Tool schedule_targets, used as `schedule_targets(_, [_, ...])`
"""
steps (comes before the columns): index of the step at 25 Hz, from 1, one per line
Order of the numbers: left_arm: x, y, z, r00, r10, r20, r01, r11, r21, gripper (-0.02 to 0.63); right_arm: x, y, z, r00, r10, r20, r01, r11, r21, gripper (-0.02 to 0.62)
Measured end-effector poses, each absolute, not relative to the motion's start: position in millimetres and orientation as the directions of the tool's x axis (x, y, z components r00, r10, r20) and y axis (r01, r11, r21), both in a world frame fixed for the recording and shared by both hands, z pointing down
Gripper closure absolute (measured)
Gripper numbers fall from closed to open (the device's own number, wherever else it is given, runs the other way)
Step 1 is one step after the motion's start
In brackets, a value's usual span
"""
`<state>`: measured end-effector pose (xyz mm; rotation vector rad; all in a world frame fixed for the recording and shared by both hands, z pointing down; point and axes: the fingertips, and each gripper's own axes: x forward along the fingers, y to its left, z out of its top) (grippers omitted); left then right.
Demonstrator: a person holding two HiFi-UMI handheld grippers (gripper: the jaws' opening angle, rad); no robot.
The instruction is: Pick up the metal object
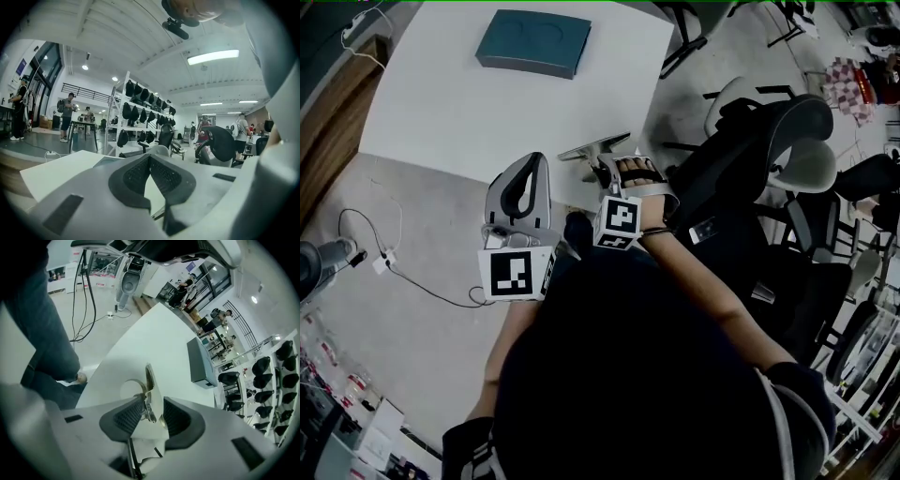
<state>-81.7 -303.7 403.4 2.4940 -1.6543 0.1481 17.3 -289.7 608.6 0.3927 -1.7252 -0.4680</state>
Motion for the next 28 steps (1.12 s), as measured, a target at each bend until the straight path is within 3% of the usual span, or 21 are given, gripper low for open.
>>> schedule_targets(9, [-84.3, -312.8, 409.0, 0.344, -0.923, 0.171, -0.939, -0.337, 0.069, 0.581, 10.5, -299.9, 624.4, -0.164, -0.449, 0.878, 0.078, 0.882, 0.465, 0.466])
schedule_targets(13, [-87.5, -314.3, 405.3, 0.340, -0.925, 0.169, -0.940, -0.335, 0.061, 0.581, 9.6, -302.0, 624.4, -0.162, -0.446, 0.880, 0.074, 0.884, 0.462, 0.513])
schedule_targets(28, [-81.3, -333.3, 377.5, 0.465, -0.871, 0.160, -0.883, -0.470, 0.009, 0.581, 12.7, -336.1, 584.5, -0.199, -0.539, 0.819, -0.073, 0.841, 0.536, 0.552])
